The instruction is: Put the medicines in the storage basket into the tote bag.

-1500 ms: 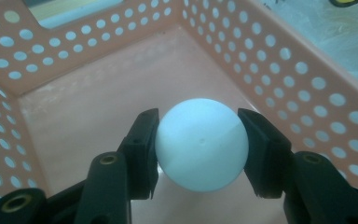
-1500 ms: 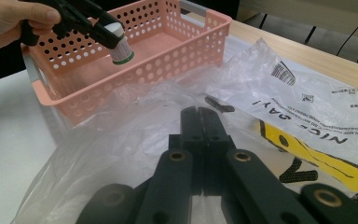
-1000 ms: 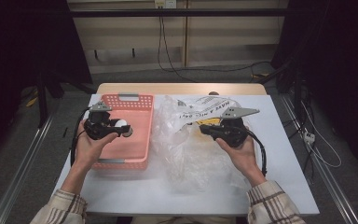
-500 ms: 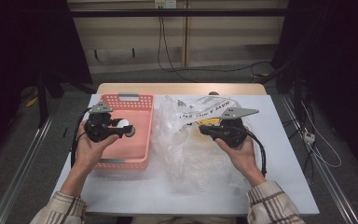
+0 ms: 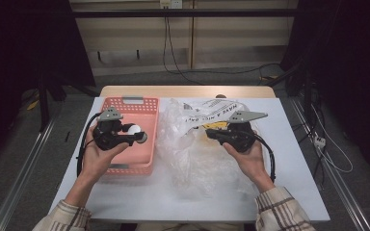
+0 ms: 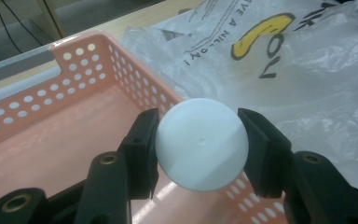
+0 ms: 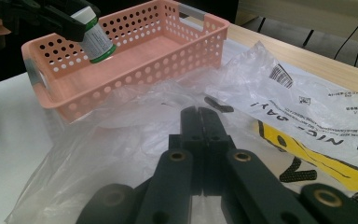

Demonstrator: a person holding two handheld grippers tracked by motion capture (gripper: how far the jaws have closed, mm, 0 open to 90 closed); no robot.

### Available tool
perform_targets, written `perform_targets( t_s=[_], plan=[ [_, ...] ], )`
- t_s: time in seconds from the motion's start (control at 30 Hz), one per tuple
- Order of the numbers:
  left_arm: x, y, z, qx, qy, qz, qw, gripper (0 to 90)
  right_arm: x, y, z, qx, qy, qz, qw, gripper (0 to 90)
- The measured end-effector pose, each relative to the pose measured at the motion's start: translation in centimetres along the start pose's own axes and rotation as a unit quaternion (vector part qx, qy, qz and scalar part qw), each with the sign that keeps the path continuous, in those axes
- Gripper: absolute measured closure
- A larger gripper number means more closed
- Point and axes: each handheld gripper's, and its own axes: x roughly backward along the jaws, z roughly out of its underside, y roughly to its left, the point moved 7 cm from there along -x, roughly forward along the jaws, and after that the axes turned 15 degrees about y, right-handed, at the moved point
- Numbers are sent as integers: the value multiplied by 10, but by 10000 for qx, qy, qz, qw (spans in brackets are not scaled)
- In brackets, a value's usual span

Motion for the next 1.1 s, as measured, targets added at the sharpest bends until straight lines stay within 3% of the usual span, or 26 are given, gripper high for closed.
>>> perform_targets(
  t_s=[0.33,0.73,0.87,1.1],
  plan=[
    [7,-17,-5,-99,-177,115,9997,512,0,0,0,6,8,-1,10000,900],
    [14,-42,-14,-357,-312,260,9985,512,-2,1,1,16,21,3,10000,900],
    [22,-46,-17,-393,-416,273,9980,511,-1,1,0,29,-10,7,10000,900],
    [21,-64,-21,-571,-505,401,9963,511,-1,1,0,30,-1,9,10000,900]
  ],
)
